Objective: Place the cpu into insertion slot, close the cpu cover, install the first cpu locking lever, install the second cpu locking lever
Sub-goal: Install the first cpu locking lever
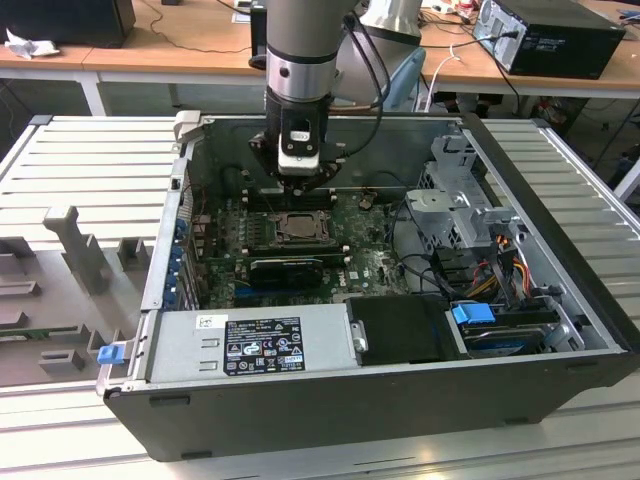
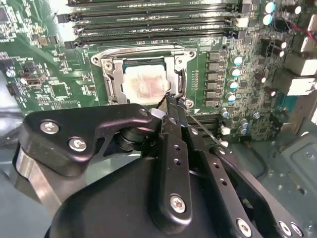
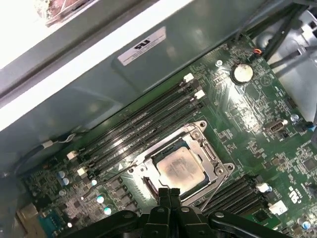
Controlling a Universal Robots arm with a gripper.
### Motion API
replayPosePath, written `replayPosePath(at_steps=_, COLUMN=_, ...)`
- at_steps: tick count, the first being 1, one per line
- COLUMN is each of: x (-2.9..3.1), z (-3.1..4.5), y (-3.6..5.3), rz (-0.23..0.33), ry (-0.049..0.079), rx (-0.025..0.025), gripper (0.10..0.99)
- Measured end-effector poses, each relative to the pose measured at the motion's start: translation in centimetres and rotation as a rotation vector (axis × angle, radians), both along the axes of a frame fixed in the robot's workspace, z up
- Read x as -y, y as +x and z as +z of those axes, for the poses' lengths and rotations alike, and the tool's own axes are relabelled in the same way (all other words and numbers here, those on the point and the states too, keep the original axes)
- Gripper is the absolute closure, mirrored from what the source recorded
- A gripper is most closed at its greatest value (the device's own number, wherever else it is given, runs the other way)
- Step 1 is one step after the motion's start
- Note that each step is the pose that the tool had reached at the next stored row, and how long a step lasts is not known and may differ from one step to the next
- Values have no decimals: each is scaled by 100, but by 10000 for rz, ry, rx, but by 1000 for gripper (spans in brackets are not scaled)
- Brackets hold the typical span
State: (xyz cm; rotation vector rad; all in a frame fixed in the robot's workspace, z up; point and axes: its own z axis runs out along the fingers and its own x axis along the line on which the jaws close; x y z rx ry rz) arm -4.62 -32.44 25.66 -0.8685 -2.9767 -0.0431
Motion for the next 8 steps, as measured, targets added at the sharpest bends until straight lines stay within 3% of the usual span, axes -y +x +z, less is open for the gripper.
replayPosePath(at_steps=8, x=0, z=0, y=0, rz=1361, ry=0, rx=0, gripper=980)
